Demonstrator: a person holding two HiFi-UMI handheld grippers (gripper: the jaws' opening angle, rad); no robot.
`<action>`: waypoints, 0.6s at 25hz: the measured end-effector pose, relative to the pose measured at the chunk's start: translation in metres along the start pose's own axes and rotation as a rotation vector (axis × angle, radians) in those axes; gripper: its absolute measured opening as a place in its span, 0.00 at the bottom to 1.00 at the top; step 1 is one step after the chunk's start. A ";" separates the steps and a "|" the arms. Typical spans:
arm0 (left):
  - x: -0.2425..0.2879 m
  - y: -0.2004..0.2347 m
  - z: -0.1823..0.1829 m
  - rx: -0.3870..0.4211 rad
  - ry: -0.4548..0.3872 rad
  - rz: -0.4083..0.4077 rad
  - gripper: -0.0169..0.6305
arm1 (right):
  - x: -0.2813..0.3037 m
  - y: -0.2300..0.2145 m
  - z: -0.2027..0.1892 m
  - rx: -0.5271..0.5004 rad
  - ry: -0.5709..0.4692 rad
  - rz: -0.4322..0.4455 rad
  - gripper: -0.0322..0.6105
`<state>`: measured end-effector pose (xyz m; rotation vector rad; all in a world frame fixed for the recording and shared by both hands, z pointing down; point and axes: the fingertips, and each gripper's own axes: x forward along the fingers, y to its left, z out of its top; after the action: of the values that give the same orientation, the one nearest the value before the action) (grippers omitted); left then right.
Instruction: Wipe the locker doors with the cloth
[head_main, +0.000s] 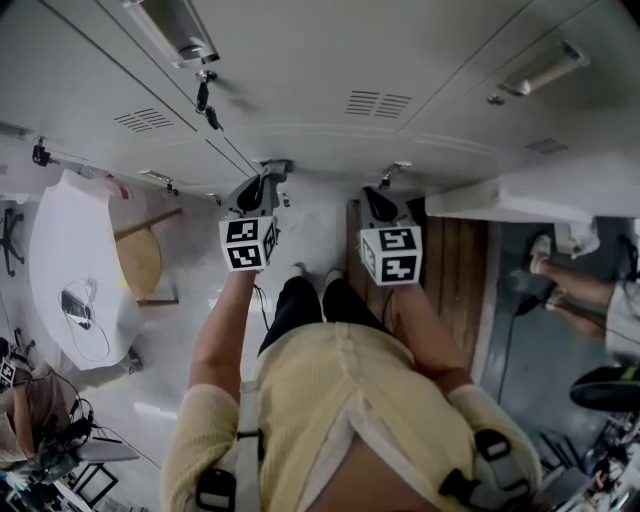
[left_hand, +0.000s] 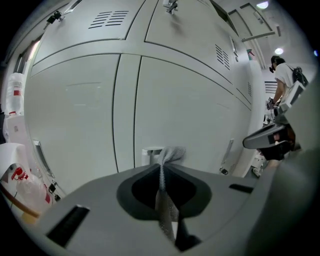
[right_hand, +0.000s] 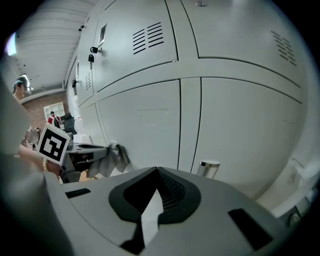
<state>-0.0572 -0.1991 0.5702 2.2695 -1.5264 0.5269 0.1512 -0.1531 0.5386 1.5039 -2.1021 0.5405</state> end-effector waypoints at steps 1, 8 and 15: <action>0.002 -0.002 0.000 0.003 0.001 -0.006 0.05 | 0.000 -0.003 -0.001 0.005 0.001 -0.005 0.05; 0.014 -0.023 0.002 0.029 0.017 -0.056 0.05 | -0.003 -0.016 -0.009 0.039 0.008 -0.035 0.05; 0.028 -0.049 0.005 0.055 0.030 -0.119 0.05 | -0.008 -0.027 -0.012 0.067 0.006 -0.062 0.05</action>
<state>-0.0014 -0.2063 0.5753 2.3658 -1.3682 0.5726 0.1812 -0.1488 0.5445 1.5962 -2.0442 0.5973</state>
